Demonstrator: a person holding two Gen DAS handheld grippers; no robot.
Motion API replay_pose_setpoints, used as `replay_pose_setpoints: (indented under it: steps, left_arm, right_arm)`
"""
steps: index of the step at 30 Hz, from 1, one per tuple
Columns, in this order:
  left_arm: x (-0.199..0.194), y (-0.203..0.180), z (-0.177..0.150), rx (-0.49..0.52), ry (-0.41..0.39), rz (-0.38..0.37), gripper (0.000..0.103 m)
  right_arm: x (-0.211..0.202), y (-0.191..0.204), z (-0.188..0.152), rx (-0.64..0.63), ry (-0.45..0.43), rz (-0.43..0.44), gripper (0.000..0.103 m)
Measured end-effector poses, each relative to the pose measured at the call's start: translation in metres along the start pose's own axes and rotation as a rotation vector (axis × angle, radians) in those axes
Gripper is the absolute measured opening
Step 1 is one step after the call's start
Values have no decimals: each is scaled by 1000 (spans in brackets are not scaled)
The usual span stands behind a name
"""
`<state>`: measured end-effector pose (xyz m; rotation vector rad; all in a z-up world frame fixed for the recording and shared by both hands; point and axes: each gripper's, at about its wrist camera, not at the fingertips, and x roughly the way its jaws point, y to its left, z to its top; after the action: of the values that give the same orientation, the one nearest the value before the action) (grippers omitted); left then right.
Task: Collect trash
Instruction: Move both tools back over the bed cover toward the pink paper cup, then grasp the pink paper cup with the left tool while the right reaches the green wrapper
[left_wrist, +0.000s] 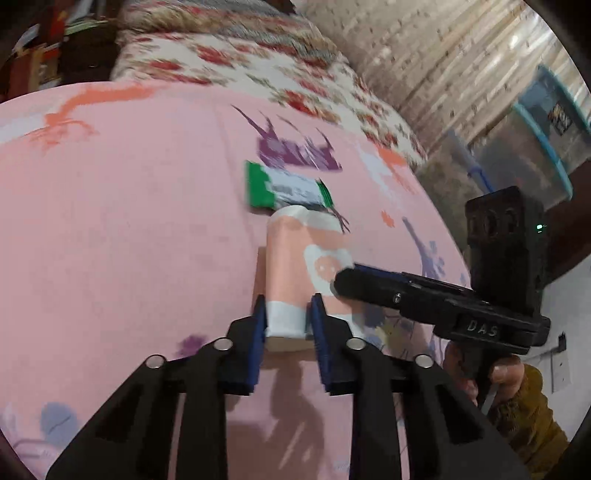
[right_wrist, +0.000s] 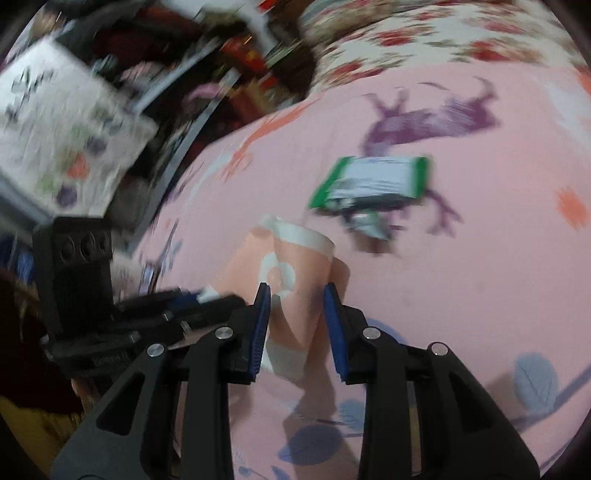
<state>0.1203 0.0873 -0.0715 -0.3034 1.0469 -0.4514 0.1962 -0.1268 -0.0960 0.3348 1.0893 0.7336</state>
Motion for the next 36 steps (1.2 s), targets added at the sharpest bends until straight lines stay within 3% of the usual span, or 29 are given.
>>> replay_pose_setpoints:
  steps: [1, 3, 4, 5, 9, 12, 14, 21, 26, 27, 30, 36]
  left_arm:
    - [-9, 9, -3, -21, -24, 23, 20]
    - [-16, 26, -5, -70, -38, 37, 20]
    - [-18, 38, -8, -103, -40, 27, 20]
    - [-18, 44, -10, -122, -39, 19, 20]
    - [-18, 62, -21, -187, -58, -45, 20]
    - [-21, 60, -24, -171, -81, -42, 20]
    - [-21, 55, -25, -148, -94, -25, 21]
    - [-18, 52, -26, -139, -101, -26, 22]
    - [-17, 50, -24, -134, -104, -23, 23]
    - [-17, 50, -24, -134, -104, -23, 23]
    - [-17, 50, -24, -133, -104, -21, 24]
    - [-17, 46, -24, -114, -111, 6, 25]
  right_arm:
    - [0, 7, 5, -39, -7, -41, 35]
    - [-5, 16, 20, -96, -54, -150, 56]
    - [-8, 19, 28, -119, -92, -216, 74]
    - [-9, 21, 38, -148, -130, -278, 78]
    - [12, 16, 72, -175, -106, -383, 78]
    - [42, 5, 89, -161, -26, -422, 75]
    - [56, -1, 90, -142, 24, -412, 60]
    - [45, 4, 50, -136, 25, -343, 42]
    - [21, 4, 1, 15, 63, -50, 42]
    - [17, 5, -7, 17, 55, -25, 43]
    - [-2, 1, -14, 20, -8, -44, 44]
    - [-28, -39, 17, 137, -136, -107, 46]
